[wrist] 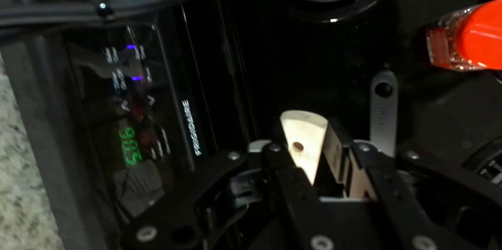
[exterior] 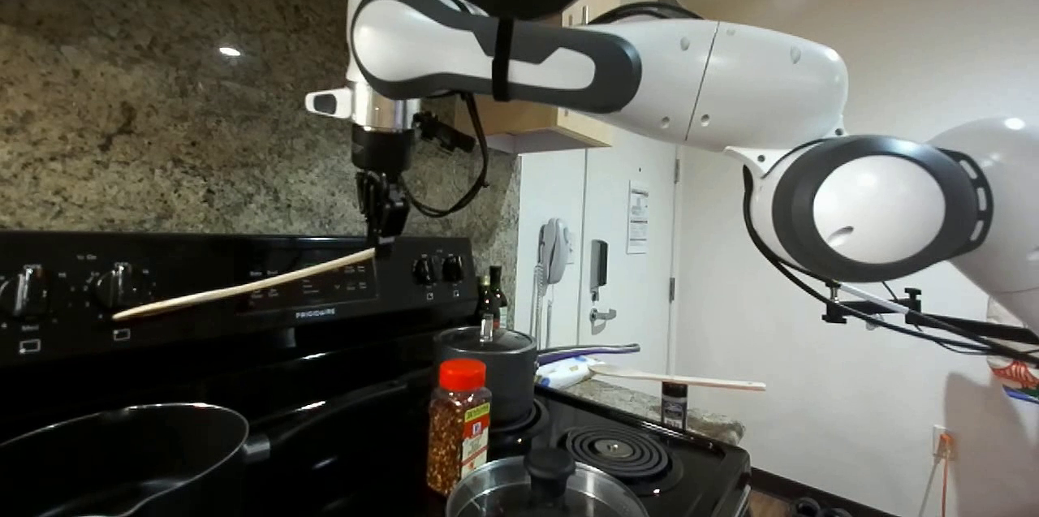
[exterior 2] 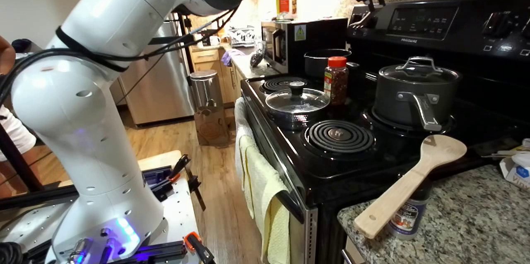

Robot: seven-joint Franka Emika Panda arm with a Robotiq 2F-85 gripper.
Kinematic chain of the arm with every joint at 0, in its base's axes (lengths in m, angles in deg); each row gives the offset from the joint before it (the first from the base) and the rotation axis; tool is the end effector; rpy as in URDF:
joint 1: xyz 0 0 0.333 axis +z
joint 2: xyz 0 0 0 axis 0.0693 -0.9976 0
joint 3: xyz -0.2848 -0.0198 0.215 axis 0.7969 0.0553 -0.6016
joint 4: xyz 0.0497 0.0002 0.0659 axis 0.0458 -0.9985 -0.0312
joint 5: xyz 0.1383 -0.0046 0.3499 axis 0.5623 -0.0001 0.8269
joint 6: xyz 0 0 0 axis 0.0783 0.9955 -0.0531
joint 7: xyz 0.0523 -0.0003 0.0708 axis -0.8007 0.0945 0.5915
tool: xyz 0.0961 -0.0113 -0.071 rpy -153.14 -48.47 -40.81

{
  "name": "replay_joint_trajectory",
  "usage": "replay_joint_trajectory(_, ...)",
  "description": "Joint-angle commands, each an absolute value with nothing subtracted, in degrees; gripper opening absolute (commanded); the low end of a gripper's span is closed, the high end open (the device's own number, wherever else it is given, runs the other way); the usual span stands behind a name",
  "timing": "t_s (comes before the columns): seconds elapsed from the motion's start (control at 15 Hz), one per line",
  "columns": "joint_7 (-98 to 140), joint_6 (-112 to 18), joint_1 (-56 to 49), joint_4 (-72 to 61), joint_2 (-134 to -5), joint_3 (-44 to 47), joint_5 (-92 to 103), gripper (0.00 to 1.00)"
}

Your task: Move the black pot to the left side of the stove, pick up the jar with the orange lid from the right side of the counter and place it in-between the two pots on the stove, remove the wooden spoon from the black pot on the left and put it on the stove

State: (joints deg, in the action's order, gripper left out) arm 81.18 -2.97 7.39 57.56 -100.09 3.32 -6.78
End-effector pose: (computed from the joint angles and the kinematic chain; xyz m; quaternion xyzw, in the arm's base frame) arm 0.7641 0.0883 0.5933 0.8387 0.5033 0.0440 0.2033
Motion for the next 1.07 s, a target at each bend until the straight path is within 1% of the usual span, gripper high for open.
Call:
replay_joint_trajectory(0.0,73.8,-1.0,5.2,55.5,-97.8,5.9,-7.3,0.12)
replay_joint_trajectory(0.2,66.8,2.2,4.8,54.4,-97.8,7.7,-7.0,0.12)
replay_joint_trajectory(0.47,56.9,7.4,4.7,52.3,-97.1,7.2,-4.9,0.13)
replay_joint_trajectory(0.53,62.5,5.9,4.4,55.8,-99.5,7.2,-6.1,0.30)
replay_joint_trajectory(0.73,59.5,6.9,4.7,55.2,-99.4,7.2,-5.7,0.30)
replay_joint_trajectory(0.8,59.4,6.9,4.7,55.1,-99.4,7.2,-5.7,0.13)
replay_joint_trajectory(1.0,60.3,8.4,5.6,54.8,-97.6,8.3,-7.7,0.13)
